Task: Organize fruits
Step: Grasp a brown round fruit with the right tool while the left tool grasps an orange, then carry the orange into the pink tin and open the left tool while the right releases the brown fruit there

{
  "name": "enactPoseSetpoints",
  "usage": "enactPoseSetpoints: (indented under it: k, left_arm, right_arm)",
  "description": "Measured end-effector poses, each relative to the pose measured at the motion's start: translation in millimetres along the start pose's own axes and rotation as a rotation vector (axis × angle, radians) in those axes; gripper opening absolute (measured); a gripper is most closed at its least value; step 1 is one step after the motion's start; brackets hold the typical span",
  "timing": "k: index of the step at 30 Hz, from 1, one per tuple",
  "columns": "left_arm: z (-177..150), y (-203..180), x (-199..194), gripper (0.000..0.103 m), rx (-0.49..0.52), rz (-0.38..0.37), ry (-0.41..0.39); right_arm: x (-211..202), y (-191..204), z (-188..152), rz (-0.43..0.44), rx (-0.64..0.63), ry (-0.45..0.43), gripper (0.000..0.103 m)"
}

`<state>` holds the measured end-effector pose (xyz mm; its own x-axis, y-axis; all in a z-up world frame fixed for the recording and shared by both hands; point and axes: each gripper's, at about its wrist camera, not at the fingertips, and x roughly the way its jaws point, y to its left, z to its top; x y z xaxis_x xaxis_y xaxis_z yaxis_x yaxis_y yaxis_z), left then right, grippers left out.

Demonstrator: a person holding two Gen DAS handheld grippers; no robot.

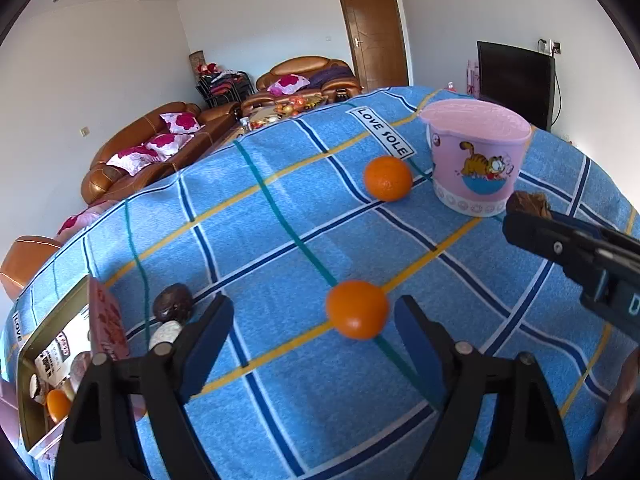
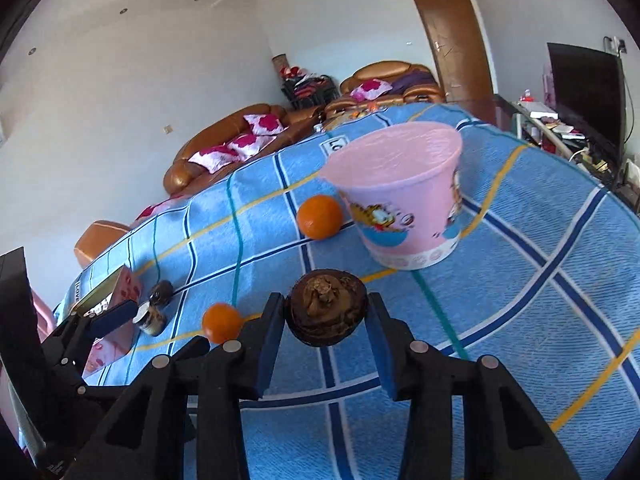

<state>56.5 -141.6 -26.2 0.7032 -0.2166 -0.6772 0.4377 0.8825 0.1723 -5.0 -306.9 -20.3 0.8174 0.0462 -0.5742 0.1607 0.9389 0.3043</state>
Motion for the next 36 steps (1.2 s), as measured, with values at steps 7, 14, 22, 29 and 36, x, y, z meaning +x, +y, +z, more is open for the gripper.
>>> enactPoseSetpoints:
  k: [7,14,22,29,36]
  left_arm:
    - [9,-11,35,0.048,-0.008,-0.064,0.127]
    - [8,-17,33,0.038,0.006,-0.083,0.118]
    - [3,-10,10,0.038,-0.029,-0.099,0.043]
    - [-16,12,-15,0.038,-0.076,-0.099,0.003]
    - [-34,39,-31,0.038,-0.071,-0.038,-0.027]
  right_arm:
    - [7,-6,2,0.01,0.019,0.035,0.044]
    - [12,-9,1,0.012,0.033,0.056,0.044]
    - [9,-10,1,-0.012,0.037,0.037,0.044]
    - [-1,1,0,-0.079,-0.013,-0.015,0.044]
    - [-6,17,-4,-0.125,-0.072,-0.027,0.044]
